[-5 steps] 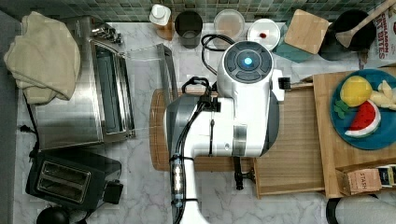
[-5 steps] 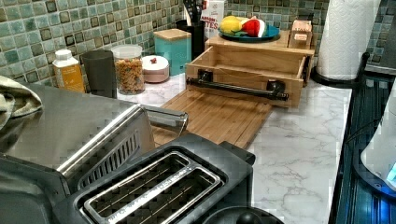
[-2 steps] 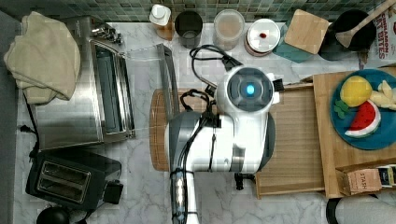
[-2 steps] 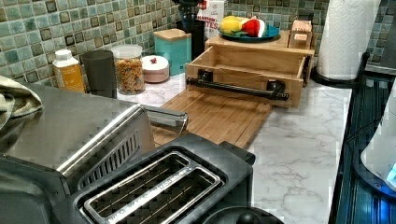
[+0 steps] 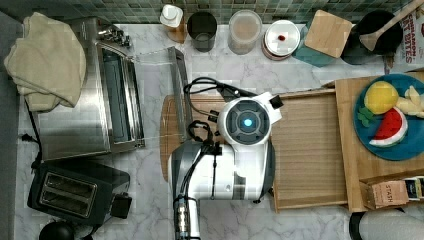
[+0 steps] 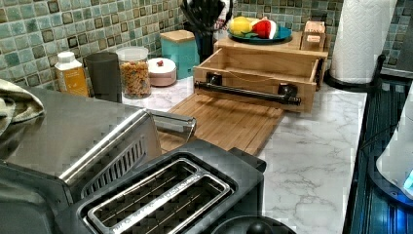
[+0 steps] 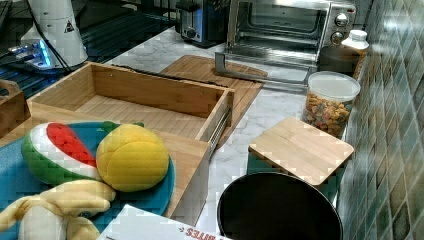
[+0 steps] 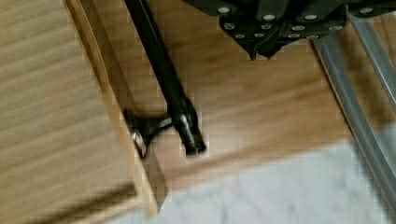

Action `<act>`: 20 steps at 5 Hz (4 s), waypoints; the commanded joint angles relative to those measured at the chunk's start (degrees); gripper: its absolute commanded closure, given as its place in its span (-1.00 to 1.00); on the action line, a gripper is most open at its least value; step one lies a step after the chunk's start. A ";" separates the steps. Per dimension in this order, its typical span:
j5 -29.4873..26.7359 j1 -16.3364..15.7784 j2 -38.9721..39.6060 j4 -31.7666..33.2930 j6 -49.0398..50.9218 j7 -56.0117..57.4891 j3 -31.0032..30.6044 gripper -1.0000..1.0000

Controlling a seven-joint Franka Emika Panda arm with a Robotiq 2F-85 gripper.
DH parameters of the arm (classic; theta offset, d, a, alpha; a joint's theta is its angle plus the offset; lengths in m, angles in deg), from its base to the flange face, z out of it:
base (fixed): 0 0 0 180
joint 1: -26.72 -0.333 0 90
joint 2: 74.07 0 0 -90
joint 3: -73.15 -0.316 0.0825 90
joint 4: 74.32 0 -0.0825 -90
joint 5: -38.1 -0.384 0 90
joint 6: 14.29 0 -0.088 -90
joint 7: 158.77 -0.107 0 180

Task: Close the drawer.

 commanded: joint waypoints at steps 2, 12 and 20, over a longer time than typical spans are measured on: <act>18.17 -3.23 1.82 14.54 -17.73 2.12 -3.89 1.00; 33.15 6.90 4.24 15.80 -22.75 4.50 8.78 1.00; 28.91 18.89 13.31 1.65 -30.60 30.86 23.29 1.00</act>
